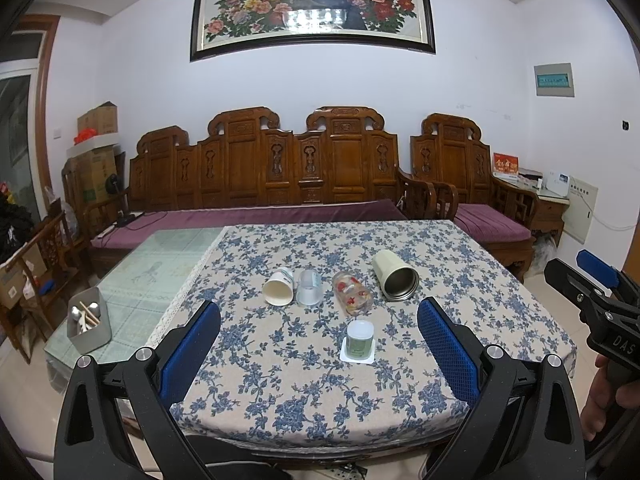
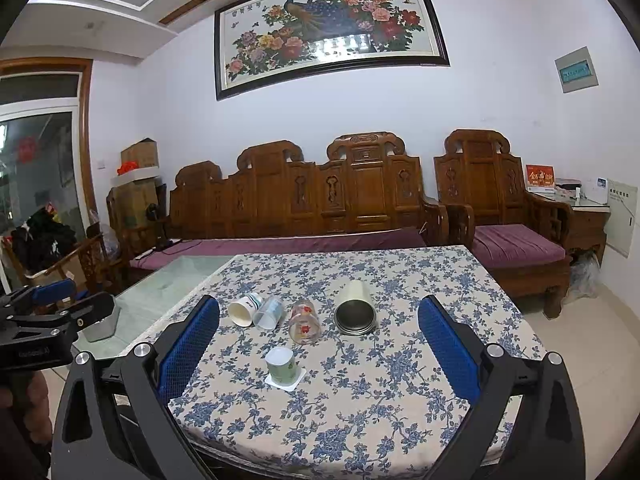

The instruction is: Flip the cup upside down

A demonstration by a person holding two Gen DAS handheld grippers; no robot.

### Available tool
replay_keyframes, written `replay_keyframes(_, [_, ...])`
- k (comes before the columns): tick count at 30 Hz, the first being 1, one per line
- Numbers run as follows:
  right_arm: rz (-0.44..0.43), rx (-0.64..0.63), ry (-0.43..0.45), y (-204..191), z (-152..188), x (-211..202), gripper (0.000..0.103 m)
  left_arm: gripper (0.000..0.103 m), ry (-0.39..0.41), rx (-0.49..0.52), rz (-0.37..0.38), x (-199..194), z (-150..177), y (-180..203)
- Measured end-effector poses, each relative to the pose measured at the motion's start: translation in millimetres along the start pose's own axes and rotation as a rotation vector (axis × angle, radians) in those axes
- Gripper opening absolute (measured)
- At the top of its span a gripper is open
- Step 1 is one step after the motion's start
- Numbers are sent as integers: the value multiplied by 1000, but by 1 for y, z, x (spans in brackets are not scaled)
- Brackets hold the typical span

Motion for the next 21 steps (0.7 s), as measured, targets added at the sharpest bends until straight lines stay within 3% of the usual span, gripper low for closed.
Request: replay_keyframes(21, [-1, 4, -3, -2, 2, 1, 100, 95, -1, 3, 0, -1, 2, 1])
Point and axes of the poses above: each gripper's, at about its wrist camera, not at the fingertips, and x roughly the way its jaws point, y to its right, z to its underside, the point moved 7 cm from there along x, roughly the way its jaws point, and after that the axes turned 13 degrees about -y, right-handed, at the moved point
